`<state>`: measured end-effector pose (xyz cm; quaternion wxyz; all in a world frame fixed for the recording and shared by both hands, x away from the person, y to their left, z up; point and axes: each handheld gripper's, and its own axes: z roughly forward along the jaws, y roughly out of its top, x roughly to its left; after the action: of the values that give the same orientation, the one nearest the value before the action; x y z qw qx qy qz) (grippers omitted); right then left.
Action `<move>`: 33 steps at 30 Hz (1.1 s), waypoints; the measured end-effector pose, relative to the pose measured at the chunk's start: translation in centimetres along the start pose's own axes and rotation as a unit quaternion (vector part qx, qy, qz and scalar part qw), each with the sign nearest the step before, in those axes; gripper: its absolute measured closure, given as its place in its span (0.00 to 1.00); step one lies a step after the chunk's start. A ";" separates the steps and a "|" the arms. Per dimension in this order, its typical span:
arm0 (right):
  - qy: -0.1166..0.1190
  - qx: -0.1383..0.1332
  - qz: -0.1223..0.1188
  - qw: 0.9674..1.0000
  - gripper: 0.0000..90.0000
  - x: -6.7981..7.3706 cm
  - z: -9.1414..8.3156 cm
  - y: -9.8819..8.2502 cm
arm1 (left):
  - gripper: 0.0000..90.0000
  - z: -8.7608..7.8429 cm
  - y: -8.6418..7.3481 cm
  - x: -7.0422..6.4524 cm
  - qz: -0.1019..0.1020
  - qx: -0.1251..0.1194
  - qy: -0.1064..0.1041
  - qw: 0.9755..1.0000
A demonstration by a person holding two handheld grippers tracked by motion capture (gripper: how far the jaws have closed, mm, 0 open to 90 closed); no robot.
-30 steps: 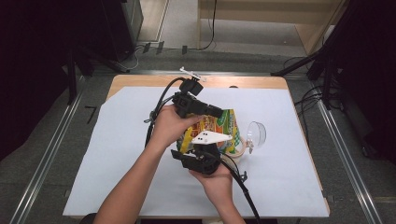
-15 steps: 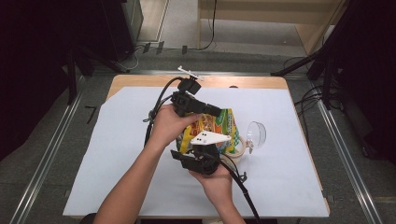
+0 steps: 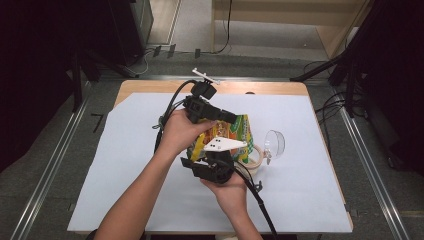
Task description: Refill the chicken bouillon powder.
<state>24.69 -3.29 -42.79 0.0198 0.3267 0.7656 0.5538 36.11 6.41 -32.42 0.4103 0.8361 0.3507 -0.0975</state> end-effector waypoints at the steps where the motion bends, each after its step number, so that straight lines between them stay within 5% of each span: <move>1: 0.001 -0.001 0.003 1.000 0.78 0.0 0.0 0.1 | 0.88 0.0 0.2 0.0 0.000 0.003 0.001 1.000; 13: -0.005 -0.007 0.008 1.000 0.77 -0.4 -0.6 -0.1 | 0.88 1.0 0.9 0.1 -0.013 0.017 -0.004 1.000; 33: -0.014 0.001 -0.001 1.000 0.77 -0.7 -0.6 -0.1 | 0.88 1.0 0.7 -0.5 0.008 -0.001 0.013 1.000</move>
<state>24.95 -4.20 -42.81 0.0308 0.3339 0.7660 0.5485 36.30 5.17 -32.40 0.4075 0.8395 0.3497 -0.0828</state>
